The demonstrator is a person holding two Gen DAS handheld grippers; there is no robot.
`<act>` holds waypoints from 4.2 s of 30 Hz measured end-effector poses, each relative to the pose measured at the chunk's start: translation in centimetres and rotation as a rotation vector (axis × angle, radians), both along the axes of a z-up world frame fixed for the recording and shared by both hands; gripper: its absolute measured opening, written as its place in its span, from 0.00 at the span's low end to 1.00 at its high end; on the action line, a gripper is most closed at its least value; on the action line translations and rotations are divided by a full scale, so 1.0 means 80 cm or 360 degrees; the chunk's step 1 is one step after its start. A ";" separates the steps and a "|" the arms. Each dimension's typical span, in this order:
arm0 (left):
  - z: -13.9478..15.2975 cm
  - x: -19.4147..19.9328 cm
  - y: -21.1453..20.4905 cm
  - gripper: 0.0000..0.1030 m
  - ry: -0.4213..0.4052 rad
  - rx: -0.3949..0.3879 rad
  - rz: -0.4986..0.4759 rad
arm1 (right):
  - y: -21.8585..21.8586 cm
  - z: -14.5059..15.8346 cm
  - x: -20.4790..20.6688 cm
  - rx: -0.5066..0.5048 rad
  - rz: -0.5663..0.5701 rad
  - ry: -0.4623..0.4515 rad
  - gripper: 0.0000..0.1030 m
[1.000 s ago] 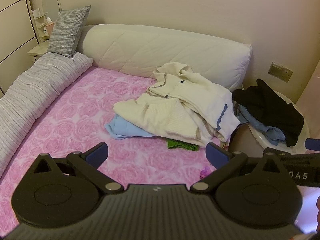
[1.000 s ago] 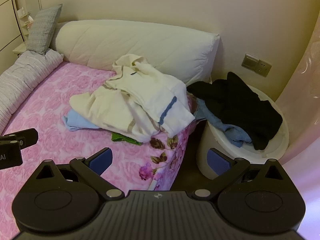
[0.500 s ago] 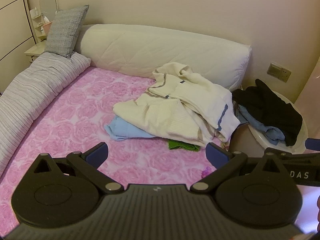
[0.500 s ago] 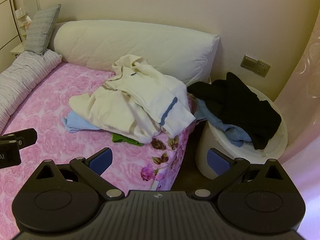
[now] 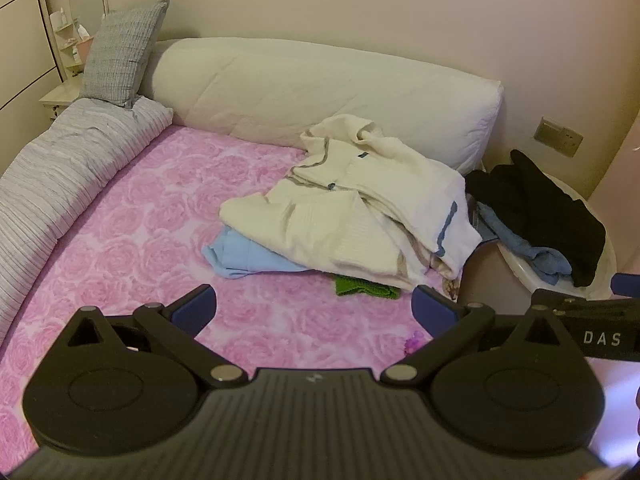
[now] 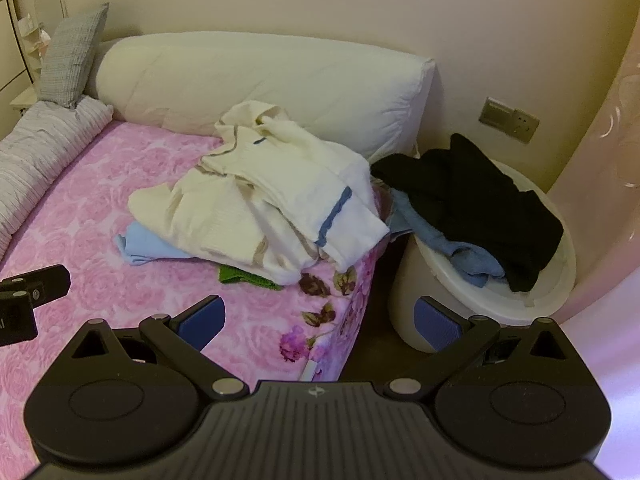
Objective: Fold clothes
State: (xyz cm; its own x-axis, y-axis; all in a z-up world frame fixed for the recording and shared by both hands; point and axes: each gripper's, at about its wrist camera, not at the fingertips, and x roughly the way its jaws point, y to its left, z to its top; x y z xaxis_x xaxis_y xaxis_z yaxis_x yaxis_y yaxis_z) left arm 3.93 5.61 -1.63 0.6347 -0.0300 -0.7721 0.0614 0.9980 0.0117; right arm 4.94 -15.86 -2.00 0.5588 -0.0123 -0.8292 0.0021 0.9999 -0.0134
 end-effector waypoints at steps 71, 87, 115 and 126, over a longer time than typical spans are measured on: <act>-0.338 0.403 -0.055 0.41 0.0691 -0.0310 0.0416 | -0.082 -0.272 0.457 0.0212 0.0601 0.0301 1.00; -0.204 0.332 -0.002 0.11 0.0256 -0.0409 0.0554 | -0.057 -0.156 0.411 0.0248 0.0878 0.0102 0.12; 0.068 -0.263 0.222 0.03 -0.0524 -0.0239 0.1327 | 0.274 0.271 0.004 0.1383 0.1923 -0.0796 0.09; 0.000 -0.436 0.208 0.13 -0.0419 -0.0472 0.1565 | 0.371 0.388 -0.149 0.1557 0.2234 -0.0855 0.08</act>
State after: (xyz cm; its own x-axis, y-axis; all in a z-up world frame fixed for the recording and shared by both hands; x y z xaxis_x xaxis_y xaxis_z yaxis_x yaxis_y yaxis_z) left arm -30.91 22.24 -1.63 0.6286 0.4231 -0.6525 -0.7437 0.5725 -0.3452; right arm -6.94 13.79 29.05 -0.0984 0.9950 0.0145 -0.9656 -0.0990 0.2403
